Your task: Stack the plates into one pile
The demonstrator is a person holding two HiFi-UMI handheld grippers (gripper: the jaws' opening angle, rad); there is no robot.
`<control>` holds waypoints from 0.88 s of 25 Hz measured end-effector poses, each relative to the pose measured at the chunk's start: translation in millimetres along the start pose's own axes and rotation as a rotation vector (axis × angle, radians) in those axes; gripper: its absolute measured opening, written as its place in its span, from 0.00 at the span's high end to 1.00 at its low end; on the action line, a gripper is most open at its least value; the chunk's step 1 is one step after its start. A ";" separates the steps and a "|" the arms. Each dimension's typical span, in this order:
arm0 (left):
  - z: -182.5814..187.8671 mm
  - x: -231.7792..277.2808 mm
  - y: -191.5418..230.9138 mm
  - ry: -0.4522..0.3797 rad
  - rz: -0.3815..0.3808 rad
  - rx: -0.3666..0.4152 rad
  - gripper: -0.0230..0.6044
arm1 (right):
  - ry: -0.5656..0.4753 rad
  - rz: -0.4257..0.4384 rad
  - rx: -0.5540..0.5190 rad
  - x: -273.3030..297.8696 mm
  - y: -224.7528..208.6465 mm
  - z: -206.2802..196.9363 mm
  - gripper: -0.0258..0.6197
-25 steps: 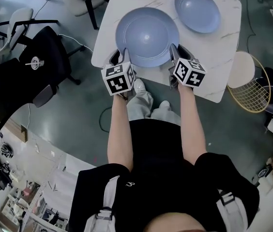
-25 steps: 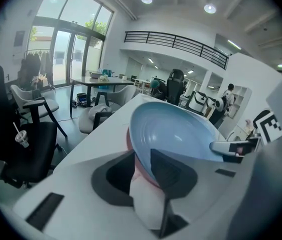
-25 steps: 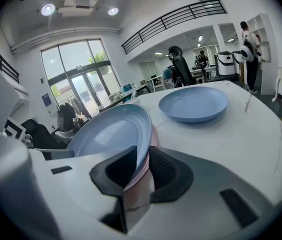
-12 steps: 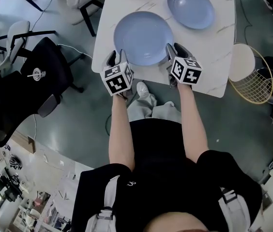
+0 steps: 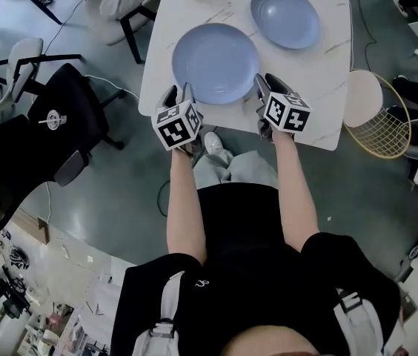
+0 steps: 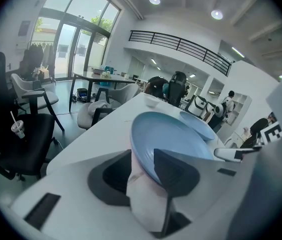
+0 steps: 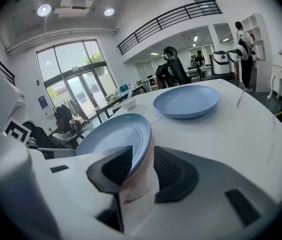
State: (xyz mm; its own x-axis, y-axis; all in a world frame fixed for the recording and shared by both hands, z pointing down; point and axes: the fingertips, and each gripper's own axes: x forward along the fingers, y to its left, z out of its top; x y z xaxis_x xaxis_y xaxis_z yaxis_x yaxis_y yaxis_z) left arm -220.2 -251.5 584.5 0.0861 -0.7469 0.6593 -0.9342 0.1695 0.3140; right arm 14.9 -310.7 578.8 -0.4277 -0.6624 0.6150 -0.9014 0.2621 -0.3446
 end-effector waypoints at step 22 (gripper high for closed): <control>-8.1 17.2 -0.3 0.057 -0.010 -0.031 0.73 | 0.106 0.074 0.074 26.0 13.4 -23.5 0.67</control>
State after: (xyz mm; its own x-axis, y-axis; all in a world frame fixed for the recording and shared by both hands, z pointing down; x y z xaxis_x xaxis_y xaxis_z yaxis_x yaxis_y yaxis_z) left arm -215.6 -259.2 601.3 0.1159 -0.7109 0.6937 -0.9221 0.1825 0.3411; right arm -9.8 -307.9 606.8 -0.5008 -0.5646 0.6561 -0.8616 0.2520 -0.4407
